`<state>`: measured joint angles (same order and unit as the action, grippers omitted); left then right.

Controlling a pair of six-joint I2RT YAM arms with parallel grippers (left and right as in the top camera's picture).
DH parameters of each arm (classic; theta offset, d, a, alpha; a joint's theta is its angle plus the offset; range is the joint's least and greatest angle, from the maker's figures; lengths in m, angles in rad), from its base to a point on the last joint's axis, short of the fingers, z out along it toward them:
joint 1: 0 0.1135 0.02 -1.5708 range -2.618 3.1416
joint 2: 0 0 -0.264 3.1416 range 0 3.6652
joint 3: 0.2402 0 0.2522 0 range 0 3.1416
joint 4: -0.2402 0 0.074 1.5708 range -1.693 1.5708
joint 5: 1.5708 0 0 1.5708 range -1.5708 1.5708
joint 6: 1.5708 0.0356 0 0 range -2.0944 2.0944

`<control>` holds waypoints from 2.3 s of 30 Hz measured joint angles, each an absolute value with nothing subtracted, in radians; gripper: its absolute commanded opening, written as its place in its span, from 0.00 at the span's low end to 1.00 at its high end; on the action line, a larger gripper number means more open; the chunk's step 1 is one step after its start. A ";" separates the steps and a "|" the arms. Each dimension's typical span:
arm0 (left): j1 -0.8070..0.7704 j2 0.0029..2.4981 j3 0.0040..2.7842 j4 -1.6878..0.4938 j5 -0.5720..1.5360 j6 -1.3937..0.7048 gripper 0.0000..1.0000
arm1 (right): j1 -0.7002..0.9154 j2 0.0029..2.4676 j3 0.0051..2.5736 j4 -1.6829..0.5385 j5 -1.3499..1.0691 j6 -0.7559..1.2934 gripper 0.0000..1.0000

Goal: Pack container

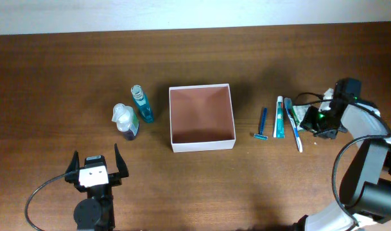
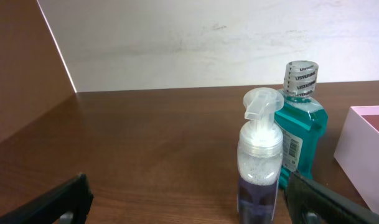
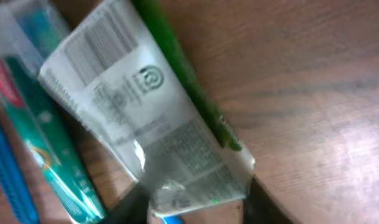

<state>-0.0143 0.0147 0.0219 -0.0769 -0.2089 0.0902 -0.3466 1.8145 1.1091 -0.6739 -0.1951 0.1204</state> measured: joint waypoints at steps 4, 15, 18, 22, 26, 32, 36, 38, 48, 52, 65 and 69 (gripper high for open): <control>-0.014 0.015 0.022 -0.077 -0.209 0.090 0.99 | -0.336 1.803 1.111 -0.670 -0.212 0.112 0.04; -0.014 0.015 0.022 -0.077 -0.209 0.090 0.99 | -0.336 1.789 1.150 -0.809 -0.239 0.087 0.13; -0.014 0.015 0.022 -0.077 -0.209 0.090 0.99 | -0.336 1.713 1.156 -0.823 -0.310 0.051 0.17; -0.014 0.015 0.022 -0.077 -0.209 0.090 0.99 | -0.334 1.550 1.163 -0.823 -0.362 0.028 0.16; -0.014 0.015 0.022 -0.077 -0.209 0.090 0.99 | -0.334 1.358 1.169 -0.852 -0.397 0.013 0.12; -0.014 0.015 0.022 -0.077 -0.209 0.090 0.99 | -0.333 1.060 1.173 -0.884 -0.425 -0.005 0.12; -0.014 0.015 0.022 -0.077 -0.209 0.090 1.00 | -0.333 0.846 1.176 -0.891 -0.438 -0.007 0.10; -0.014 0.015 0.022 -0.077 -0.209 0.090 0.99 | -0.333 0.741 1.176 -0.905 -0.453 -0.009 0.09; -0.014 0.015 0.022 -0.077 -0.209 0.090 0.99 | -0.333 0.416 1.185 -1.128 -0.492 -0.012 0.23; -0.014 0.015 0.022 -0.077 -0.209 0.090 0.99 | -0.333 0.396 1.185 -1.217 -0.496 -0.013 0.99; -0.014 0.015 0.022 -0.077 -0.209 0.090 0.99 | -0.333 0.396 1.185 -1.250 -0.488 -0.020 0.99; -0.014 0.015 0.022 -0.077 -0.209 0.090 0.99 | -0.318 0.397 1.185 -1.234 -0.404 -0.056 0.99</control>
